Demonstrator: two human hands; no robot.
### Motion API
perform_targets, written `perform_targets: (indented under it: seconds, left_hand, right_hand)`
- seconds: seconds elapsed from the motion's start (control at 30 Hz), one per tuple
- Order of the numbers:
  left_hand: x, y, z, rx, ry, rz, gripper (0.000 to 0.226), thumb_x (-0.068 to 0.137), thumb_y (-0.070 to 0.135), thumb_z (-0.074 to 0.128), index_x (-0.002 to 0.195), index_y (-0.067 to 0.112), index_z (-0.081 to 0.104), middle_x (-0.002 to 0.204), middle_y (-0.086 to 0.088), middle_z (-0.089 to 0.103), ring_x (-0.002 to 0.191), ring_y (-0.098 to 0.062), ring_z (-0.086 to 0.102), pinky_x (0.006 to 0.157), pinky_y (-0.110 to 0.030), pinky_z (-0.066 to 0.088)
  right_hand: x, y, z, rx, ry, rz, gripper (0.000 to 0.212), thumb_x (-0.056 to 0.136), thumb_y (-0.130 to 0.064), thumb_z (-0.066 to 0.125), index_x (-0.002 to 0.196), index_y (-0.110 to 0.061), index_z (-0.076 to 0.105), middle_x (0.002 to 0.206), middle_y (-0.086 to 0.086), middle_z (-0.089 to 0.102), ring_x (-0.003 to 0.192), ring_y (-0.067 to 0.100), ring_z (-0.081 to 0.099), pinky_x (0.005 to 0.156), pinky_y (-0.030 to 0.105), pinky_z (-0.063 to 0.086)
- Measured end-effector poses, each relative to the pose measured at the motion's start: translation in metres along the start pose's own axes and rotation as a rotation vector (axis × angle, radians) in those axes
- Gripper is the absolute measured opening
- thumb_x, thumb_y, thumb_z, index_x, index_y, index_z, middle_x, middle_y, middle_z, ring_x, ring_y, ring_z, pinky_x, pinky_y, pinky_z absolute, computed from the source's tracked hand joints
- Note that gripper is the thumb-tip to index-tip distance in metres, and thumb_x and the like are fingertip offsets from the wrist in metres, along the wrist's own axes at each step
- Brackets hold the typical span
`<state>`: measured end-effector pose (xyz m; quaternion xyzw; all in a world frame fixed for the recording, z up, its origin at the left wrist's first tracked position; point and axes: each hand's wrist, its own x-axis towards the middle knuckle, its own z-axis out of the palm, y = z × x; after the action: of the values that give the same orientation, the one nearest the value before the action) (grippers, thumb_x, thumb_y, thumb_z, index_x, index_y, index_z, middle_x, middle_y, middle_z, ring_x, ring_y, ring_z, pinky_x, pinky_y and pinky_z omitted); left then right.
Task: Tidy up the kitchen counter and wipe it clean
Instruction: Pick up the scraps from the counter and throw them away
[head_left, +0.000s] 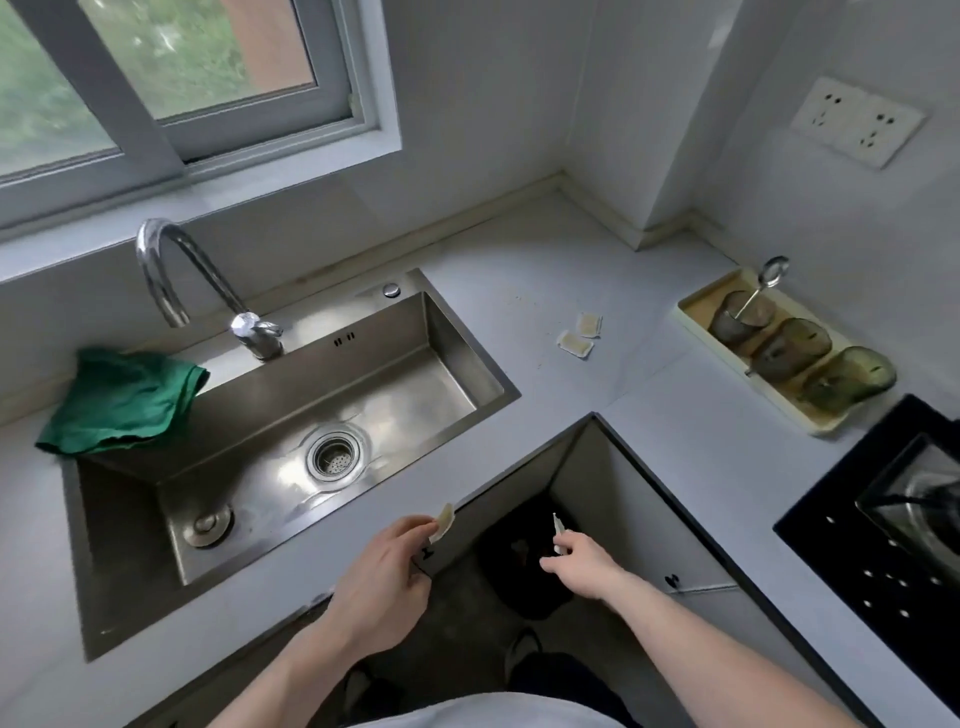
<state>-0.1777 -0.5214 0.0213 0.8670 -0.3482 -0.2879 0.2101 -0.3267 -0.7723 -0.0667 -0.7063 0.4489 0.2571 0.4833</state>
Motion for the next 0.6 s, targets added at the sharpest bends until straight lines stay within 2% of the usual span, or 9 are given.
perform_targets:
  seconds: [0.17, 0.27, 0.47, 0.6]
  left_hand:
    - [0.010, 0.034, 0.026, -0.007, -0.023, -0.036, 0.066, 0.081, 0.015, 0.049, 0.145, 0.029, 0.053, 0.145, 0.025, 0.045, 0.129, -0.005, 0.049, 0.103, -0.017, 0.038]
    - [0.017, 0.052, 0.042, 0.003, -0.069, -0.025, 0.067, 0.079, 0.017, 0.048, 0.146, 0.029, 0.052, 0.147, 0.024, 0.044, 0.132, -0.005, 0.048, 0.105, -0.019, 0.039]
    - [0.057, 0.085, 0.068, 0.064, -0.220, 0.000, 0.067, 0.084, 0.014, 0.050, 0.150, 0.023, 0.049, 0.153, 0.016, 0.041, 0.138, -0.010, 0.046, 0.110, -0.022, 0.039]
    - [0.097, 0.105, 0.085, 0.120, -0.352, 0.015, 0.067, 0.084, 0.011, 0.048, 0.150, 0.019, 0.049, 0.155, 0.011, 0.040, 0.138, -0.017, 0.047, 0.109, -0.028, 0.041]
  right_hand:
    - [0.004, 0.037, -0.032, -0.071, -0.009, -0.038, 0.054, 0.097, -0.024, 0.063, 0.148, -0.015, 0.049, 0.166, 0.001, 0.024, 0.151, 0.021, 0.029, 0.119, 0.029, 0.024]
    - [-0.006, 0.070, -0.049, -0.063, 0.003, -0.035, 0.053, 0.093, -0.027, 0.067, 0.144, -0.018, 0.053, 0.166, 0.000, 0.024, 0.148, 0.020, 0.034, 0.121, 0.032, 0.027]
    - [-0.024, 0.107, -0.079, -0.034, 0.064, -0.029, 0.050, 0.095, -0.026, 0.064, 0.143, -0.023, 0.053, 0.164, -0.004, 0.027, 0.148, 0.016, 0.033, 0.116, 0.026, 0.025]
    - [-0.034, 0.107, -0.090, 0.015, 0.108, -0.080, 0.046, 0.097, -0.024, 0.063, 0.143, -0.024, 0.053, 0.164, -0.004, 0.027, 0.142, 0.017, 0.044, 0.106, 0.021, 0.031]
